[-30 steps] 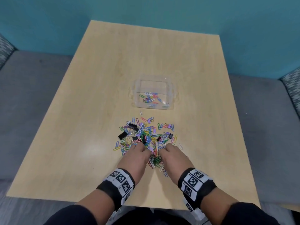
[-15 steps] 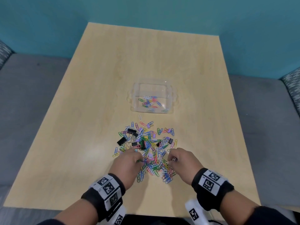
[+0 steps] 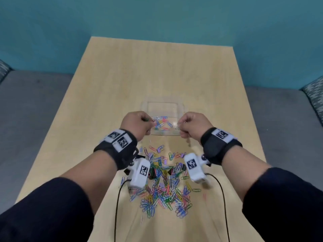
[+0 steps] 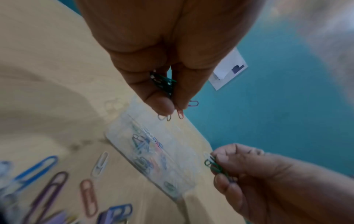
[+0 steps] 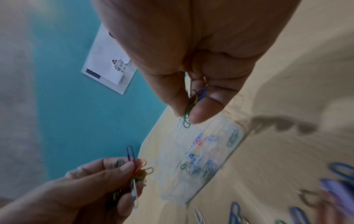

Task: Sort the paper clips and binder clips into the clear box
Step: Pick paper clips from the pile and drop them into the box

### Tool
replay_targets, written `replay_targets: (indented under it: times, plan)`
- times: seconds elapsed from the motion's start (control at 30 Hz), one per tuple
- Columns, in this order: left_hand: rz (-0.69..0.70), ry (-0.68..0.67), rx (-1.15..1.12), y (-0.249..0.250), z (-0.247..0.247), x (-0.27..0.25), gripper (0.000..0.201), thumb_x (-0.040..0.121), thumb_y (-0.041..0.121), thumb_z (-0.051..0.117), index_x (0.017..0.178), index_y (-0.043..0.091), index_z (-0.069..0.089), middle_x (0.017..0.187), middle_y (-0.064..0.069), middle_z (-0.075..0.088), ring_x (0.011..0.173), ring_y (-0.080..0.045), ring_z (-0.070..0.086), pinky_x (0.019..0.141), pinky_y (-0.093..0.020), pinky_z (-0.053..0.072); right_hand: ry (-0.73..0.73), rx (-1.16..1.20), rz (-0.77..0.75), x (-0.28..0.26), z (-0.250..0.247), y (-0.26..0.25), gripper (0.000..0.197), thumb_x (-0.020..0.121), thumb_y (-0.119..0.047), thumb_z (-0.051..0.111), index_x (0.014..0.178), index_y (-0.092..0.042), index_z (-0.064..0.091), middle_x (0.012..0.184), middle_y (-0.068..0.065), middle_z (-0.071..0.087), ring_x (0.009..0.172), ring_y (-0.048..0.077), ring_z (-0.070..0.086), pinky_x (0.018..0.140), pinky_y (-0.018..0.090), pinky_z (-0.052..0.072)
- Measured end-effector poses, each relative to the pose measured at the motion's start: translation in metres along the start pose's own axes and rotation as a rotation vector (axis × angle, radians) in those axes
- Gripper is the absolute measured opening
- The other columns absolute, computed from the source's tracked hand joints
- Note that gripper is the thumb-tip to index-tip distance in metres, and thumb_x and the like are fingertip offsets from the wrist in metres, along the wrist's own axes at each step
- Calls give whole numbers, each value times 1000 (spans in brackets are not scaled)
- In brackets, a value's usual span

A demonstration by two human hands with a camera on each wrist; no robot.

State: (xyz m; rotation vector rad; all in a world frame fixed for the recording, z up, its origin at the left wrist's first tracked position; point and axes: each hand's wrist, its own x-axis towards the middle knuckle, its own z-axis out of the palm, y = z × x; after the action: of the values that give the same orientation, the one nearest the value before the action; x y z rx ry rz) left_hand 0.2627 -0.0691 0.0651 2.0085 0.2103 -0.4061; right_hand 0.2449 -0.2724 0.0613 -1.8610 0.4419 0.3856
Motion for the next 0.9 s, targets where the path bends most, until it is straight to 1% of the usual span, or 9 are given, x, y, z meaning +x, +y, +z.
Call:
replay_targets:
  times: [0.1, 0.23, 0.3, 0.4, 0.5, 0.6, 0.73, 0.8, 0.9]
  plan:
    - [22, 14, 45, 9, 12, 20, 11, 81, 8, 67, 73, 15, 67, 61, -5, 64, 52, -18, 61, 68, -41, 56, 35, 5, 4, 19, 13, -14, 20, 85, 4, 61, 71, -10, 60, 70, 11, 57, 51, 21, 59, 57, 32, 58]
    - [36, 0, 9, -1, 7, 16, 18, 84, 14, 65, 102, 15, 69, 91, 1, 67, 78, -21, 66, 84, -41, 54, -3, -2, 32, 15, 9, -15, 18, 90, -6, 58, 107, -9, 63, 86, 8, 58, 75, 26, 63, 78, 43, 58]
    - [84, 26, 126, -10, -5, -2, 23, 86, 20, 63, 108, 19, 67, 103, 1, 67, 88, -20, 65, 87, -34, 51, 48, -186, -69, -2, -5, -3, 28, 89, -12, 58, 117, -11, 62, 95, 5, 63, 88, 24, 63, 88, 46, 53]
    - [189, 28, 319, -40, -21, -55, 24, 87, 23, 62, 111, 22, 65, 105, 3, 63, 92, -13, 60, 84, -26, 44, 45, -477, -110, -49, -24, 34, 38, 91, -20, 57, 128, -14, 57, 120, 5, 62, 107, 20, 58, 98, 33, 44]
    - [337, -37, 478, -89, -23, -123, 27, 85, 24, 62, 111, 19, 65, 112, 0, 60, 100, -15, 59, 88, -22, 41, -42, -701, -97, -107, -30, 89, 50, 94, -26, 52, 141, -13, 40, 141, 7, 45, 126, 19, 46, 104, 22, 30]
    - [409, -136, 627, -140, -10, -178, 47, 79, 23, 69, 124, 21, 56, 131, -6, 52, 116, -22, 52, 99, -22, 34, -122, -796, -126, -156, -21, 138, 63, 95, -32, 46, 149, -12, 20, 156, 6, 22, 142, 16, 20, 109, 13, 7]
    - [494, -204, 842, -174, 17, -208, 64, 90, 53, 36, 135, 8, 44, 143, -19, 39, 131, -35, 34, 105, -37, 25, -169, -946, -178, -190, 7, 166, 73, 92, -42, 36, 151, -10, 6, 159, 9, 1, 146, 21, -3, 117, 27, -2]
    - [479, -212, 922, -173, 30, -210, 70, 82, 54, 41, 133, 6, 48, 143, -20, 40, 134, -35, 31, 106, -40, 26, -180, -997, -202, -194, 26, 166, 74, 92, -42, 37, 151, -11, 5, 159, 9, -3, 146, 23, -8, 119, 33, 1]
    - [516, -243, 954, -166, 42, -212, 66, 78, 50, 45, 131, 9, 51, 145, -16, 39, 135, -33, 34, 103, -43, 41, -217, -1004, -276, -195, 48, 161, 75, 93, -41, 36, 151, -12, -1, 159, 7, -9, 145, 22, -13, 119, 36, 2]
